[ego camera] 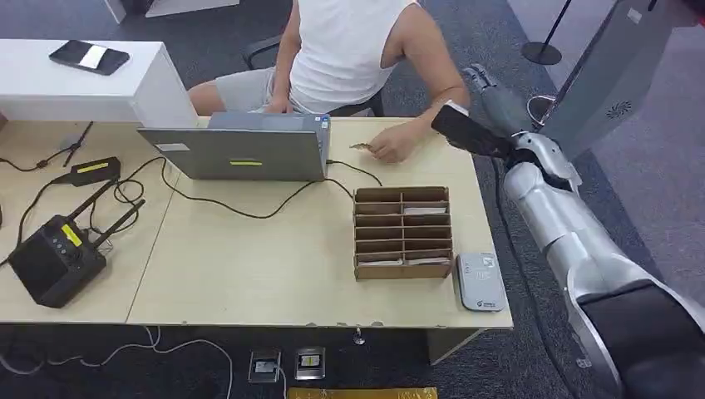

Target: Pass the card to the sensor for recognition and then transmit it.

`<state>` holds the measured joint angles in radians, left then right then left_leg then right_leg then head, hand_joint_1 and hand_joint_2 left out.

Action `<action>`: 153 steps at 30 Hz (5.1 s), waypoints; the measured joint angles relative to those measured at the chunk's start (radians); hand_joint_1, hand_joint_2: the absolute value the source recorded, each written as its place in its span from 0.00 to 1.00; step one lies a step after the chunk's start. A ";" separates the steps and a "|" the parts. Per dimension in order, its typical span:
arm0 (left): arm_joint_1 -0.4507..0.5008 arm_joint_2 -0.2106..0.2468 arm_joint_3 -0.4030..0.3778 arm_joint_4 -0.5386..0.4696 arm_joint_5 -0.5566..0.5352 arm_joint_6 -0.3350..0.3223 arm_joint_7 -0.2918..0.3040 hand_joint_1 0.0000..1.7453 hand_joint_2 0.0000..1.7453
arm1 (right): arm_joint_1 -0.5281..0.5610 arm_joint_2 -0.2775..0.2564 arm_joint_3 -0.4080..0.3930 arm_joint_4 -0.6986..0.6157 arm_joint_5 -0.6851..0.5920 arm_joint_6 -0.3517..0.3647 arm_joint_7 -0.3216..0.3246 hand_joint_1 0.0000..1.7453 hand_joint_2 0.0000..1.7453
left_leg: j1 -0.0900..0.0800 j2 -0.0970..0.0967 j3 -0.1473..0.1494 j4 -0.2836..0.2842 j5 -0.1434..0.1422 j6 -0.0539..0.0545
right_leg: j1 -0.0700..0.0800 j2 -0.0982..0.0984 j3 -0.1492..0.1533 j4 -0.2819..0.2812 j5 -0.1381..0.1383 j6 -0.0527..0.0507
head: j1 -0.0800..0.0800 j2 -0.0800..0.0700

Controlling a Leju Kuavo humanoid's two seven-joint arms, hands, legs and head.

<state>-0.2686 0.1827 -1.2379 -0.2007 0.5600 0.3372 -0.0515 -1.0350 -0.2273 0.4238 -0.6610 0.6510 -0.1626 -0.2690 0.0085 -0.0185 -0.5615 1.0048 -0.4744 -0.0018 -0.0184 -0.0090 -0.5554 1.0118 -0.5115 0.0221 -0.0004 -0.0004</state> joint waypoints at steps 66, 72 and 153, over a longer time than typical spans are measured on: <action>0.053 0.026 0.020 0.002 0.021 0.029 -0.027 0.00 1.00 | 0.750 -0.194 -0.039 -0.993 0.162 0.395 0.336 0.00 1.00 | 0.000 0.000 0.000 0.000 0.000 0.000 | 0.000 0.000 0.000 0.000 0.000 0.000 | 0.000 0.000; 0.058 0.024 0.021 0.002 0.024 0.038 -0.021 0.00 1.00 | 0.759 -0.194 -0.029 -0.979 0.238 0.345 0.341 0.00 1.00 | 0.000 0.000 0.000 -0.001 0.000 0.000 | 0.000 0.000 0.000 0.000 0.000 0.000 | 0.000 0.000; 0.042 0.022 0.020 0.002 -0.008 0.038 -0.020 0.00 1.00 | 0.794 -0.151 0.005 -0.768 0.395 0.027 0.256 1.00 1.00 | 0.000 0.001 0.000 -0.001 0.000 0.000 | 0.000 0.000 0.000 0.000 0.000 0.000 | 0.000 0.000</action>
<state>-0.2270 0.2045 -1.2177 -0.1987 0.5516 0.3754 -0.0717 -0.2415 -0.3784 0.4292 -1.4290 1.0460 -0.1354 -0.0134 0.0085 -0.0180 -0.5616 1.0043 -0.4746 -0.0020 -0.0184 -0.0085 -0.5552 1.0113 -0.5116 0.0218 -0.0004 -0.0004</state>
